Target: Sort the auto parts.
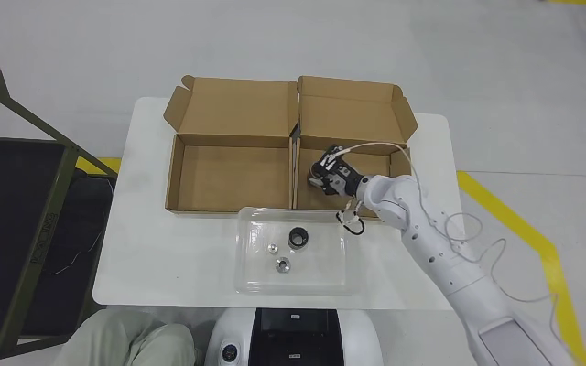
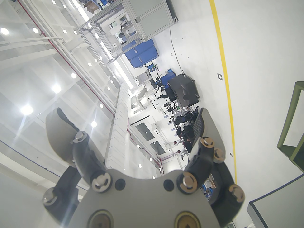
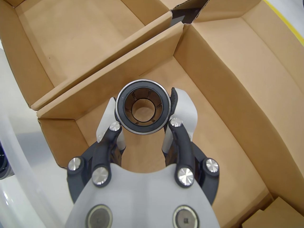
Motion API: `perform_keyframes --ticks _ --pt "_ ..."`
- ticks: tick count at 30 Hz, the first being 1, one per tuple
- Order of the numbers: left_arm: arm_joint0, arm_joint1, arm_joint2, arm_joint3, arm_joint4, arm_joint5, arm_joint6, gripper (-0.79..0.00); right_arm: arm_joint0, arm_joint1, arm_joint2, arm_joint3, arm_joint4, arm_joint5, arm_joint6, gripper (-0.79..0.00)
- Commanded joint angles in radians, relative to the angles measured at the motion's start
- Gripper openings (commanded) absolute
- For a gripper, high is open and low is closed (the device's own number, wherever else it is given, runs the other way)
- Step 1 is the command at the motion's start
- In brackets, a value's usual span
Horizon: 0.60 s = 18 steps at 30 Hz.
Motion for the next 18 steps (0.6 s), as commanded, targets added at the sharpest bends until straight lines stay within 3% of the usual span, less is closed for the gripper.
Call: perform_keyframes --ticks 1,4,8,18 --pt "0.0 0.0 0.0 0.0 0.0 0.0 0.0 0.0 0.001 -0.002 -0.002 0.006 0.002 0.001 0.002 -0.785" --pt "0.0 0.0 0.0 0.0 0.0 0.0 0.0 0.0 0.003 -0.004 -0.004 0.018 0.004 -0.001 0.001 -0.77" --pt "0.0 0.0 0.0 0.0 0.0 0.0 0.0 0.0 0.005 -0.006 -0.005 0.03 0.003 -0.004 -0.006 -0.628" --pt "0.0 0.0 0.0 0.0 0.0 0.0 0.0 0.0 0.001 -0.007 -0.002 0.033 0.001 -0.021 -0.007 -0.44"
